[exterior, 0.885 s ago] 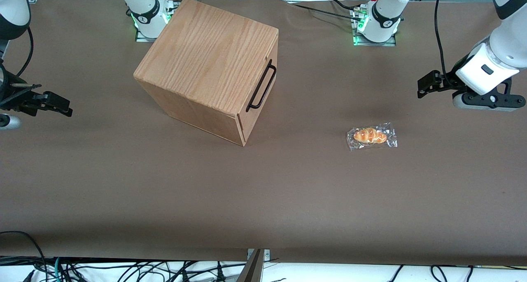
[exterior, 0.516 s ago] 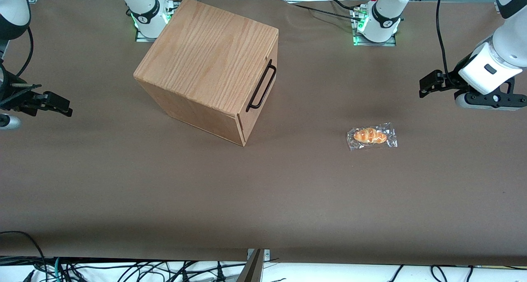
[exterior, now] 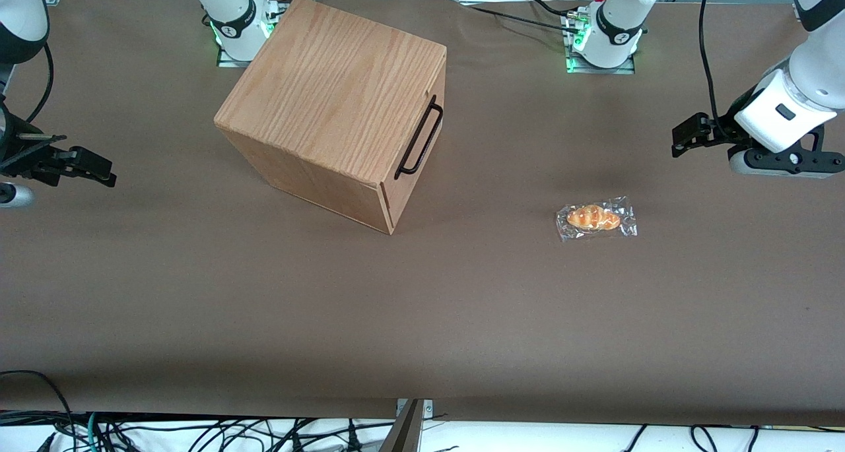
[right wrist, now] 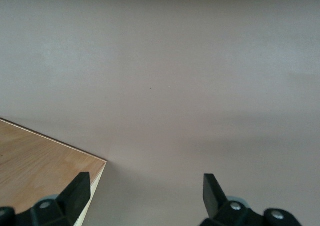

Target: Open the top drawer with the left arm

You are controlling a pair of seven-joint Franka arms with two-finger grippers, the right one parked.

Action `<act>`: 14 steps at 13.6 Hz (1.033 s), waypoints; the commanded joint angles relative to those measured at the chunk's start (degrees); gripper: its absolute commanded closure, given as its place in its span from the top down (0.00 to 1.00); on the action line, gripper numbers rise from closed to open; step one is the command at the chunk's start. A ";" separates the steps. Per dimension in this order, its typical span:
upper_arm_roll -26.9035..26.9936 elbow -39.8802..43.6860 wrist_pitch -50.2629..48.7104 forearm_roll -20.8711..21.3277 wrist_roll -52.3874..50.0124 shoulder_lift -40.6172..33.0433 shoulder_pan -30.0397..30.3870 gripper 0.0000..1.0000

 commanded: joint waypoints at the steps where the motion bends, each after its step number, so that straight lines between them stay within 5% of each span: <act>1: -0.12 1.86 -1.46 1.81 1.07 0.78 -0.04 1.00; 14: -0.73 2.21 -3.66 -0.81 1.07 1.74 -1.61 1.00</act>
